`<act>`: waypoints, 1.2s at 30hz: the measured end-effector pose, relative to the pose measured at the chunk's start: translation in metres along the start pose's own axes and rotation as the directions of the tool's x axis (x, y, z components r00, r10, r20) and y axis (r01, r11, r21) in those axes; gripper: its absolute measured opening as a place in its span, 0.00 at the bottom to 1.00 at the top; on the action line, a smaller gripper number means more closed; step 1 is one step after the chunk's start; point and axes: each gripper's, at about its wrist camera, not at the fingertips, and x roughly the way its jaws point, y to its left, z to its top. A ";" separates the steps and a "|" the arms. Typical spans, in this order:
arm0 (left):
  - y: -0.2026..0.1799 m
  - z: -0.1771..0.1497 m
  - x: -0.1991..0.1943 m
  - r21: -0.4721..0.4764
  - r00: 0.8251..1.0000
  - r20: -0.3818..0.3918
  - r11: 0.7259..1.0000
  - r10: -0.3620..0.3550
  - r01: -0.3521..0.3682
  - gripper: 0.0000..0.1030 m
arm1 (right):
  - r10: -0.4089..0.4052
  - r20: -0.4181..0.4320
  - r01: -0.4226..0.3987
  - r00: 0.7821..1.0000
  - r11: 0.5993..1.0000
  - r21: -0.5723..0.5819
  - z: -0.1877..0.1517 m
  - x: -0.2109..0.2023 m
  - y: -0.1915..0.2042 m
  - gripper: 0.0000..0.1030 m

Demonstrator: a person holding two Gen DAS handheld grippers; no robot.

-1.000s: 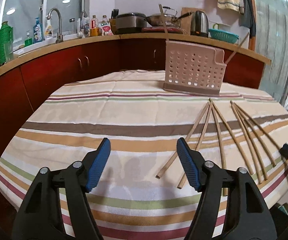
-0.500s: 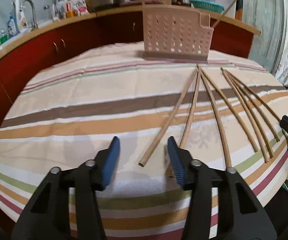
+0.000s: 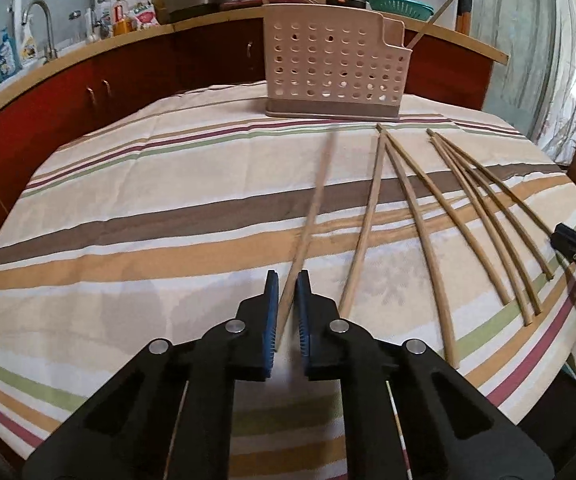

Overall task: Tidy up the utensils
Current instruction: 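Lift both held chopsticks off the cloth and carry them toward the basket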

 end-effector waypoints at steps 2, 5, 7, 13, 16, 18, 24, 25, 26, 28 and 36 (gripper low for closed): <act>0.005 0.001 -0.002 -0.026 1.000 -0.010 1.000 0.017 -0.017 0.07 | 0.003 0.001 -0.003 1.000 1.000 0.005 0.000 0.001 0.000 0.22; 0.013 0.001 -0.003 -0.077 1.000 -0.016 0.997 0.017 -0.018 0.07 | 0.008 0.004 -0.008 1.000 1.000 0.005 0.001 0.003 0.001 0.22; 0.013 0.002 -0.002 -0.085 1.000 -0.012 0.996 0.019 -0.020 0.07 | 0.012 0.004 -0.012 1.000 1.000 0.006 0.002 0.004 0.002 0.21; 0.006 -0.003 -0.004 -0.092 0.999 0.003 0.995 0.032 -0.031 0.28 | 0.021 0.004 -0.021 1.000 1.000 0.008 0.001 0.003 0.000 0.22; -0.002 -0.008 -0.006 -0.068 0.998 0.020 0.996 0.053 -0.051 0.33 | 0.026 0.006 -0.026 1.000 1.000 0.011 0.000 0.002 -0.001 0.22; -0.001 -0.009 -0.007 -0.072 0.999 0.031 0.997 0.041 -0.038 0.24 | 0.027 0.005 -0.027 1.000 1.000 0.008 0.000 0.002 -0.001 0.22; 0.005 -0.009 -0.008 -0.088 1.000 0.025 0.996 0.019 -0.017 0.06 | 0.055 -0.008 -0.055 0.998 0.998 -0.008 0.001 0.002 0.004 0.07; 0.004 -0.009 -0.008 -0.086 1.000 0.024 0.996 0.019 -0.017 0.06 | 0.059 -0.010 -0.059 0.998 0.998 -0.008 0.001 0.002 0.005 0.07; 0.004 -0.009 -0.009 -0.084 1.000 0.025 0.996 0.018 -0.016 0.06 | 0.060 -0.010 -0.060 0.998 0.998 -0.006 0.001 0.001 0.005 0.07; 0.004 -0.008 -0.013 -0.079 0.999 0.037 0.997 0.024 -0.021 0.06 | 0.060 -0.006 -0.060 0.998 0.998 0.000 0.002 -0.001 0.004 0.07; 0.013 0.006 -0.041 -0.081 0.988 0.139 0.995 0.072 -0.061 0.06 | 0.056 0.048 -0.056 0.997 0.998 0.006 0.018 -0.017 0.004 0.07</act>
